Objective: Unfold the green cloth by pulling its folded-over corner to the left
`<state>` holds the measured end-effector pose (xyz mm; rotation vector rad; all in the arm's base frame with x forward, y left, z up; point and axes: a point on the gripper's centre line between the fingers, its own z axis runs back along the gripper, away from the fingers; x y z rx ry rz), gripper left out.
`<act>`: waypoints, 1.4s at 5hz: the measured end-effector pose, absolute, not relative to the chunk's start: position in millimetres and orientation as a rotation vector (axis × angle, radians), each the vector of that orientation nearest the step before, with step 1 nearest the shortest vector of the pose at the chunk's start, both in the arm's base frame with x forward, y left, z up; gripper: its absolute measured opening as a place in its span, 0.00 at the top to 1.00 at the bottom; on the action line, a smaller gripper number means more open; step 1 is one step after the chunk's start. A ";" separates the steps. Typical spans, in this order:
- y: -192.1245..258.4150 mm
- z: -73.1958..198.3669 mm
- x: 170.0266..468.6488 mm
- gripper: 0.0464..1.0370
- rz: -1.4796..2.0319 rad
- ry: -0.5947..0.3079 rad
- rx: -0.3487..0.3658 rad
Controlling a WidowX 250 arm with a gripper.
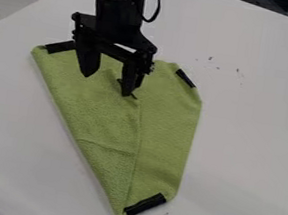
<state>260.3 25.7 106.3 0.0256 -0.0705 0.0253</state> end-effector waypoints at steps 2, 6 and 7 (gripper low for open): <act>24.5 85.8 275.5 0.04 0.031 -0.041 0.050; 47.0 37.0 348.0 0.04 0.053 -0.196 0.167; 55.8 33.0 351.0 0.04 0.094 -0.193 0.177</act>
